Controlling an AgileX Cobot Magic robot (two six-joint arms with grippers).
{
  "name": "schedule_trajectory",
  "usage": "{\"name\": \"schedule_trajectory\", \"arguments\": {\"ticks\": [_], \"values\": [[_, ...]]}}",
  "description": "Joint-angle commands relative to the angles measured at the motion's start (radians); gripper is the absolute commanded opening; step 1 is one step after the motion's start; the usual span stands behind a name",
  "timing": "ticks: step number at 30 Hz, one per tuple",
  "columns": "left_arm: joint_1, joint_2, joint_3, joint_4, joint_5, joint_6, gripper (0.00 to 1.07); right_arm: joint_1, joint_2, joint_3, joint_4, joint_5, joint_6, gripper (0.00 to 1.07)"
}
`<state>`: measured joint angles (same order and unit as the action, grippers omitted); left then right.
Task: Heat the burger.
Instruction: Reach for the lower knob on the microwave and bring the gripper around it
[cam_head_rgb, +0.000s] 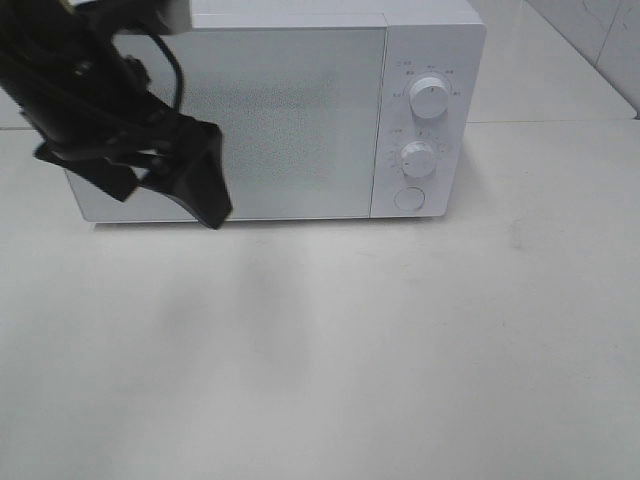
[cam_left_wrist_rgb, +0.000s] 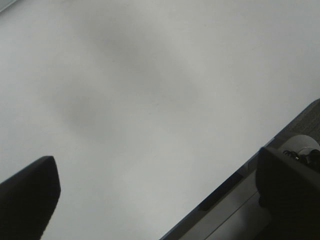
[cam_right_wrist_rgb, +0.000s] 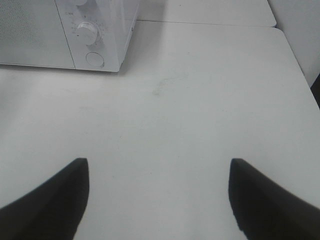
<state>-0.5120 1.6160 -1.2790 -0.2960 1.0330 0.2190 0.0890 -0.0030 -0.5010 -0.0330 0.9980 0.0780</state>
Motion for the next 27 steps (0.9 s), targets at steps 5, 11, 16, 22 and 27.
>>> {"name": "schedule_trajectory", "arguments": {"ticks": [5, 11, 16, 22, 27], "values": [[0.159, -0.116, -0.003, -0.001, 0.115, -0.008, 1.0, -0.005, -0.03, 0.003, 0.001, -0.001, 0.0, 0.75], [0.303, -0.213, -0.003, 0.011, 0.174, -0.001, 1.0, -0.005, -0.03, 0.003, 0.001, -0.001, 0.0, 0.75], [0.388, -0.291, 0.012, 0.011, 0.184, -0.009, 1.0, -0.005, -0.03, 0.003, 0.001, -0.001, 0.0, 0.75], [0.469, -0.413, 0.123, 0.035, 0.179, -0.027, 1.0, -0.005, -0.03, 0.003, 0.001, -0.001, 0.0, 0.75], [0.477, -0.495, 0.196, 0.088, 0.159, -0.058, 1.0, -0.005, -0.03, 0.003, 0.001, -0.001, 0.0, 0.75]]}}
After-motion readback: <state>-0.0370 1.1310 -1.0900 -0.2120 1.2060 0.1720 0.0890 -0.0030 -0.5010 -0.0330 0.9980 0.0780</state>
